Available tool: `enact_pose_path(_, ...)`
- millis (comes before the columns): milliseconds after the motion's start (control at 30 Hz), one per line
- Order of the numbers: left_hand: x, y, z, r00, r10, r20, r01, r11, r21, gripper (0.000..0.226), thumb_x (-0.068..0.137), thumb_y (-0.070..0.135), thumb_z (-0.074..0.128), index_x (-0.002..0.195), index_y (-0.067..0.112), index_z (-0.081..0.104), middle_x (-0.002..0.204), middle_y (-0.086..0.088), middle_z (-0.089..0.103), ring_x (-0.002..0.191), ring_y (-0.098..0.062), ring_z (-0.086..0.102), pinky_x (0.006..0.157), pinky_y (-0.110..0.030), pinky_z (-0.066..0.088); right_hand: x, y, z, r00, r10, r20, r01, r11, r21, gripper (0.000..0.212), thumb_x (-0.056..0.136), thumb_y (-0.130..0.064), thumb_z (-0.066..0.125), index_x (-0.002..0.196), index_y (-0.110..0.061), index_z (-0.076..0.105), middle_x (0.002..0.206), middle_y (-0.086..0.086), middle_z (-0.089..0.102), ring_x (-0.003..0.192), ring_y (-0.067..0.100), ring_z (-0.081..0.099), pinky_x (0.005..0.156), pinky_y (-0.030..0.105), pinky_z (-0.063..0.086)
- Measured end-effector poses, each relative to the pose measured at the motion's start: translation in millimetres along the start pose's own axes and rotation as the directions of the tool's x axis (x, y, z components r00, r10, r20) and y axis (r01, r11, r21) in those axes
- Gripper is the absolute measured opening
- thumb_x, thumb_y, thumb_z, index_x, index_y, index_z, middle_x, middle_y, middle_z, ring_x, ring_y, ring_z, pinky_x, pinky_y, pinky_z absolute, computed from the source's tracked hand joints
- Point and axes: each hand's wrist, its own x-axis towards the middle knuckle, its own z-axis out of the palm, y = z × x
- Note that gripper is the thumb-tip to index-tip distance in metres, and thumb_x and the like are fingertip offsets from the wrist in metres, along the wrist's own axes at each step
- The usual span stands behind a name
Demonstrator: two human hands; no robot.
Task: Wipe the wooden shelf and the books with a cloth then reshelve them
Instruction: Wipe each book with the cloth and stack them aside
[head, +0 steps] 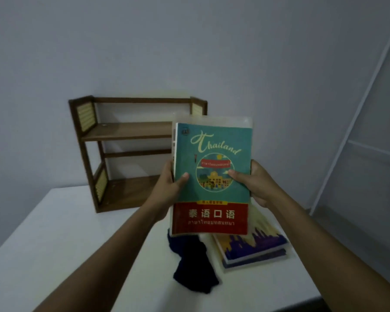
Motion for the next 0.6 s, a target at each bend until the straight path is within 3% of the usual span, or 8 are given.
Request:
enact_pose_path(100,-23,24,-42,0.998,0.058,-0.002,-0.057,0.995,0.079,0.043,0.097,0.013,0.049,0.129,0.038,0.034,0.122,0.001,0.059,0.104,-0.023,0.066,0.077,-0.043,0.059,-3,-6,49,0.998,-0.061,0.02,0.061,0.998,0.016,0.047,0.083,-0.018,0.074,0.125,-0.016,0.05,0.118,0.008,0.067,0.102,0.025,0.068,0.086,0.05,0.057)
enact_pose_path(233,-60,29,-102,0.994,0.077,-0.08,-0.063,0.984,0.17,0.051,0.099,0.013,0.047,0.137,0.037,0.023,0.129,0.002,0.052,0.114,-0.025,0.06,0.085,-0.051,0.056,-15,4,122,0.99,-0.132,0.053,0.131,0.991,0.026,0.052,0.081,-0.023,0.076,0.125,-0.023,0.048,0.114,0.001,0.068,0.1,0.02,0.069,0.084,0.046,0.058)
enact_pose_path(367,-93,16,-142,0.986,0.066,-0.154,-0.039,0.983,0.177,0.053,0.098,0.021,0.049,0.139,0.031,0.018,0.132,0.0,0.05,0.115,-0.03,0.06,0.08,-0.046,0.059,-31,23,181,0.991,-0.106,0.079,0.101,0.992,0.072,0.037,0.084,-0.02,0.074,0.108,-0.034,0.05,0.112,0.002,0.066,0.099,0.019,0.068,0.084,0.046,0.058)
enact_pose_path(600,-123,-3,-170,0.967,0.052,-0.251,-0.01,0.986,0.164,0.043,0.098,0.018,0.047,0.134,0.026,0.024,0.124,0.002,0.054,0.098,-0.019,0.069,0.072,-0.039,0.06,-47,55,225,0.993,-0.085,0.087,0.081,0.995,0.058,0.046,0.084,-0.024,0.073,0.123,-0.021,0.049,0.113,0.0,0.065,0.103,0.018,0.066,0.084,0.044,0.058)
